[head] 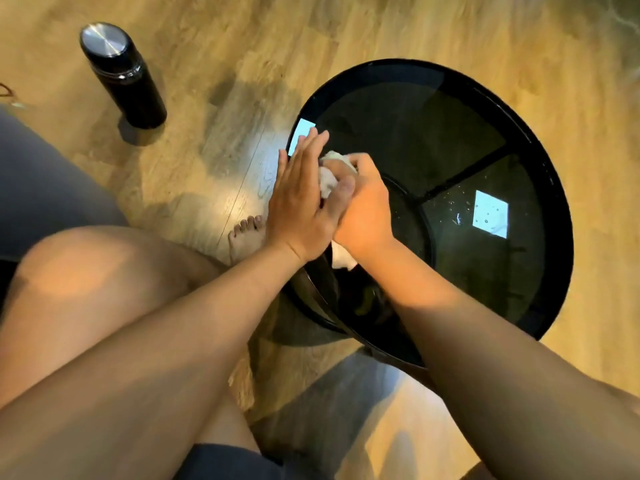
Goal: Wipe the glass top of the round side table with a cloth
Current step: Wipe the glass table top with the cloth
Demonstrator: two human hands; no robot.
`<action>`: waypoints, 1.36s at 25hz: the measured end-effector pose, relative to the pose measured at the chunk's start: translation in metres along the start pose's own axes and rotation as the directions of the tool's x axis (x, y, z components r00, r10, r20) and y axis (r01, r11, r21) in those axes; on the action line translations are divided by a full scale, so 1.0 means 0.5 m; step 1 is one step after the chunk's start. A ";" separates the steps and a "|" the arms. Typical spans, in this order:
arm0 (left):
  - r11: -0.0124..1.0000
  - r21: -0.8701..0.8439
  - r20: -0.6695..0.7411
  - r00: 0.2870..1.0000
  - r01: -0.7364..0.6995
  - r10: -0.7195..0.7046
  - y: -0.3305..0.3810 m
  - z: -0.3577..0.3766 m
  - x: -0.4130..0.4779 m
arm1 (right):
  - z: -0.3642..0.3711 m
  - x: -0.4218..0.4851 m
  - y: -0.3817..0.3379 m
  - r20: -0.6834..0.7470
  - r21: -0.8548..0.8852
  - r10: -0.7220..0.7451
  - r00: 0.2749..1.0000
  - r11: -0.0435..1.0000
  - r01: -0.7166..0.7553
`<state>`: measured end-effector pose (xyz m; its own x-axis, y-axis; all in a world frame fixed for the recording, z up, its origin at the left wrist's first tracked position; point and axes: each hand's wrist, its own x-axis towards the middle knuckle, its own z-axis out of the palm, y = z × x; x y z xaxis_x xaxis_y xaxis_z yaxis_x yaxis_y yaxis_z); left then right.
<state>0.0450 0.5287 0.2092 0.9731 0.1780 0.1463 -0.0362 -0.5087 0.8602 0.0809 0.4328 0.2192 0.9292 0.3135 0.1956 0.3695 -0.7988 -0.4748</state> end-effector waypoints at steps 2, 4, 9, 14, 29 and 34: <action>1.000 0.003 -0.028 1.000 0.012 -0.012 0.003 -0.003 0.001 | 0.015 0.055 -0.031 -0.015 0.010 0.112 0.994 0.994 -0.111; 1.000 0.004 -0.055 0.998 0.002 -0.002 0.007 0.001 -0.005 | -0.008 0.016 -0.028 0.014 0.005 0.019 1.000 1.000 -0.019; 0.992 -0.093 -0.144 0.984 0.088 -0.101 0.005 0.003 -0.008 | -0.187 -0.314 0.093 0.218 -0.032 -0.084 0.972 0.995 0.093; 0.995 -0.066 -0.151 0.985 0.074 -0.084 0.000 0.005 -0.011 | -0.148 -0.266 0.095 0.205 -0.005 -0.101 0.973 0.995 0.104; 0.999 -0.052 -0.174 0.985 0.000 -0.009 0.001 0.011 -0.014 | -0.112 -0.178 0.031 0.174 0.057 -0.172 0.970 0.985 0.165; 0.997 -0.076 -0.146 0.988 0.029 -0.040 0.001 0.007 -0.016 | -0.171 -0.277 0.094 0.326 0.022 -0.161 0.932 0.986 0.163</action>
<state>0.0379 0.5244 0.2067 0.9301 0.3192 0.1819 -0.0256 -0.4377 0.8988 -0.0309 0.3082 0.2431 0.8085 0.5882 -0.0210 0.5159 -0.7255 -0.4555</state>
